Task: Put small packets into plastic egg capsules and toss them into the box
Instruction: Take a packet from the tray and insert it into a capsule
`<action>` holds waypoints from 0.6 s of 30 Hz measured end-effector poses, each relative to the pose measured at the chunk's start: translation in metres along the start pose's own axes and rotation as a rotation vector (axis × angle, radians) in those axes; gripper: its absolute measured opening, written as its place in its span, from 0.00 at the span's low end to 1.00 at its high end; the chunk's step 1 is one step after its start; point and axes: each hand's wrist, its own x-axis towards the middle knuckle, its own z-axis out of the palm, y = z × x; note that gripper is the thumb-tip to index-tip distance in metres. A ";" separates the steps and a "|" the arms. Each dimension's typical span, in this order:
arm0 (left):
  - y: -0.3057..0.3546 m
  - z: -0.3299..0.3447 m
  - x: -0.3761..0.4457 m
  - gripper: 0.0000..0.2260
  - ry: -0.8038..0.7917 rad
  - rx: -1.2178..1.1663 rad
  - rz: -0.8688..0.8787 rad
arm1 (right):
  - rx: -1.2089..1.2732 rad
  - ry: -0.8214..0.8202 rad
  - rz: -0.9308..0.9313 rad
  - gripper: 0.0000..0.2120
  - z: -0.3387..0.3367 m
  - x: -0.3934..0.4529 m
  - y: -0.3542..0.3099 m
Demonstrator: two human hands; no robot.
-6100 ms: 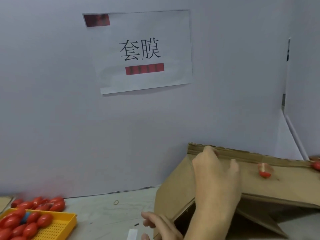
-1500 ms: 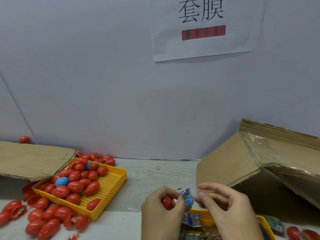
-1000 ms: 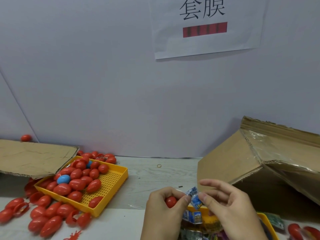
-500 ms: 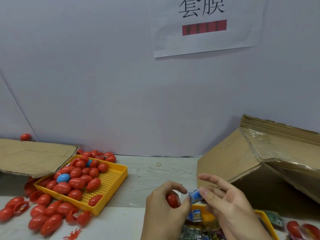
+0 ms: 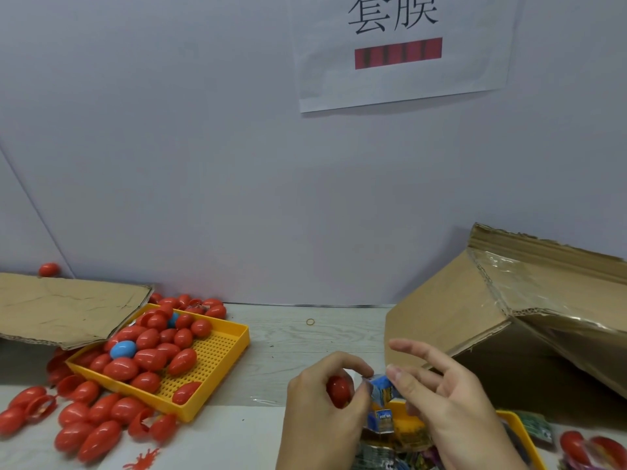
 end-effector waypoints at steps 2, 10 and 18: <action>-0.001 0.000 0.000 0.18 -0.018 0.013 0.014 | 0.003 0.022 -0.025 0.23 0.001 0.001 0.000; -0.001 0.000 0.001 0.12 -0.070 -0.015 0.075 | -0.050 0.065 -0.106 0.24 0.001 -0.002 -0.002; 0.001 0.000 0.001 0.16 -0.076 -0.014 0.053 | -0.093 0.093 -0.129 0.23 0.005 -0.006 -0.007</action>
